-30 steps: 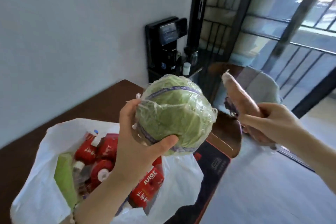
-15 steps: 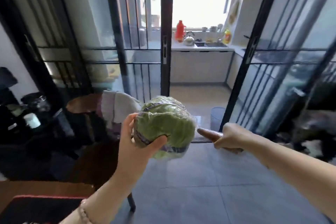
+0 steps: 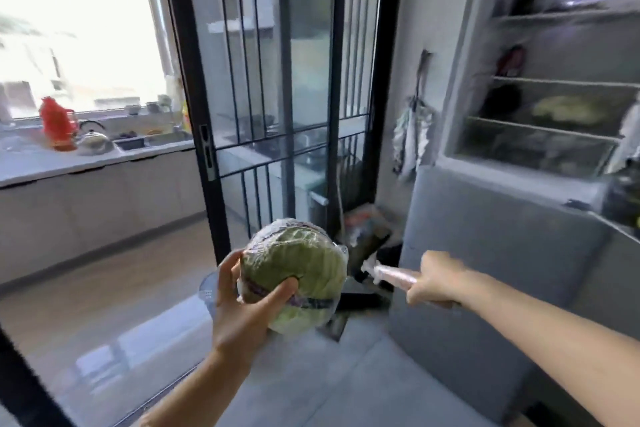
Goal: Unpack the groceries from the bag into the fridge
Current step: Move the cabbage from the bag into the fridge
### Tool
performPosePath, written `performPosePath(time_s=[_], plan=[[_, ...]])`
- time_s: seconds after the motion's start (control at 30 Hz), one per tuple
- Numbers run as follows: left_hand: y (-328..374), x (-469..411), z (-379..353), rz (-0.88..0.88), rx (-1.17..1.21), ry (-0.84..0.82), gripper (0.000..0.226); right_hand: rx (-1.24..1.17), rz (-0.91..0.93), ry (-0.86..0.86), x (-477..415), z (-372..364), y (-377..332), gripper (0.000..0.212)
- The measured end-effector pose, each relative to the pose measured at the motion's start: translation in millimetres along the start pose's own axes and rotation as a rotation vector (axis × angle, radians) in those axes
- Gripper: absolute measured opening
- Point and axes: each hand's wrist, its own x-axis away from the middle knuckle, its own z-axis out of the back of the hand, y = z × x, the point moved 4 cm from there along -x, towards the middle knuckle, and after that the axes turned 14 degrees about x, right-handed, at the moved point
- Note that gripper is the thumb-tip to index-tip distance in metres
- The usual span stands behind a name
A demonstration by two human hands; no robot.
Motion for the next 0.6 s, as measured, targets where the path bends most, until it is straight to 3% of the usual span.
performPosePath(time_s=[0.17, 0.37, 0.6], plan=[[-62.0, -115.7, -111.7, 0.06, 0.033, -0.214, 0.064, -0.111, -0.211, -0.016, -93.7, 35.8, 79.4, 0.027], [-114.7, -240.2, -262.3, 0.117, 0.076, -0.406, 0.064, -0.193, -0.367, 0.115, -182.6, 95.6, 171.9, 0.038], [-178.9, -323.8, -418.8, 0.187, 0.178, -0.5, 0.067, -0.249, -0.535, 0.154, -276.0, 121.8, 273.7, 0.041]])
